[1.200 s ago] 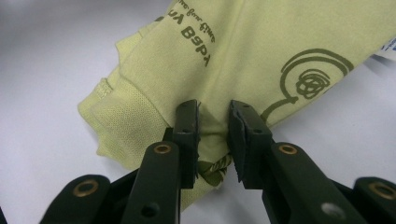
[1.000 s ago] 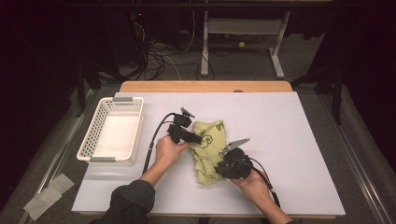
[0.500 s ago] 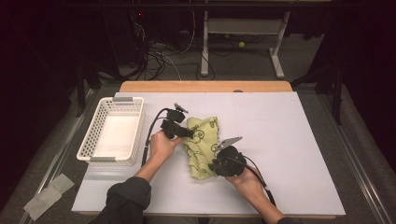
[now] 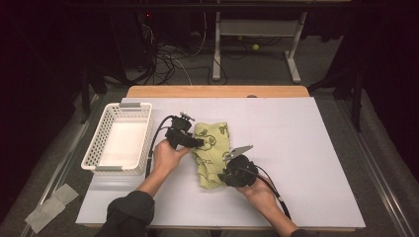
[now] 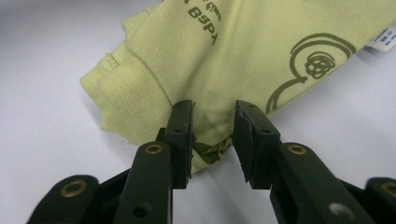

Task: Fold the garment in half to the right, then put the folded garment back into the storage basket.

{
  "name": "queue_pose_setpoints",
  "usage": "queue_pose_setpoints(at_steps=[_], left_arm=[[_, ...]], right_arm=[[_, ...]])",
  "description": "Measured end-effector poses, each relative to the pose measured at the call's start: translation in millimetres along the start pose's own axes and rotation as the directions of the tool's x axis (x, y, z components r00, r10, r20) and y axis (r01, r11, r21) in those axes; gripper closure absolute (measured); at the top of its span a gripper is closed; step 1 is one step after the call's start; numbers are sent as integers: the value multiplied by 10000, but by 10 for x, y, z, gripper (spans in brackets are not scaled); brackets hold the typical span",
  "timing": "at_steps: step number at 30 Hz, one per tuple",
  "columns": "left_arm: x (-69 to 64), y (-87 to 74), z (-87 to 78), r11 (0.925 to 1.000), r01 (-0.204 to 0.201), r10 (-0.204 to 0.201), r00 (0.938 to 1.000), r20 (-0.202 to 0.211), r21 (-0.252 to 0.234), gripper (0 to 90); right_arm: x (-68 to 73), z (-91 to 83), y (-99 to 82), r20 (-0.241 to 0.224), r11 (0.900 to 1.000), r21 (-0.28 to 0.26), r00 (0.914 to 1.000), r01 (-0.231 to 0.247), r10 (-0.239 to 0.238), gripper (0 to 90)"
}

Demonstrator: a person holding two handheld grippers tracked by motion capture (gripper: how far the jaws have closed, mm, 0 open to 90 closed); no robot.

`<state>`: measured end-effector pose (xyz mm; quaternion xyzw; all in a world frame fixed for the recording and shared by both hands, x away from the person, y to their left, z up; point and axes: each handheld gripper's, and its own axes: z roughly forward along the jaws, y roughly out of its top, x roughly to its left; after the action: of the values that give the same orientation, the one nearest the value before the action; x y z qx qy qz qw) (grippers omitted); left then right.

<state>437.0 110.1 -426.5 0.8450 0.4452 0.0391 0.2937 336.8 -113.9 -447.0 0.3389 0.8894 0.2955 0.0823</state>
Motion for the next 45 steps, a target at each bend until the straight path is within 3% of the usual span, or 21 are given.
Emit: queue_pose_setpoints(at_steps=[12,23,29,33,37,39,45], left_arm=[[-42,-96,-179,9973,-222,215,9997,-115,-701,372],[-92,-227,-225,9941,-513,511,9987,-47,-955,372],[-126,-299,-262,9915,-515,534,9985,125,-1196,372],[-165,-344,-270,9905,-712,734,9972,141,-1178,372],[-196,-385,-270,9891,-601,649,9974,318,-1344,372],[-205,-387,-272,9894,-702,751,9966,342,-1275,372],[-206,-399,-265,9886,-694,752,9964,393,-1339,372]], right_arm=[[-58,-131,-22,-6,9977,-665,9999,-134,134,584],[-90,-283,-140,32,9899,-1404,9998,-200,207,499],[-122,-421,-284,156,9808,-1943,9997,-142,175,471],[-154,-493,-407,532,9785,-2064,9985,21,90,441],[-187,-586,-550,486,9712,-2367,9981,-265,391,428],[-190,-628,-591,505,9711,-2374,9981,-234,364,419],[-211,-754,-728,497,9589,-2811,9973,-385,546,402]])
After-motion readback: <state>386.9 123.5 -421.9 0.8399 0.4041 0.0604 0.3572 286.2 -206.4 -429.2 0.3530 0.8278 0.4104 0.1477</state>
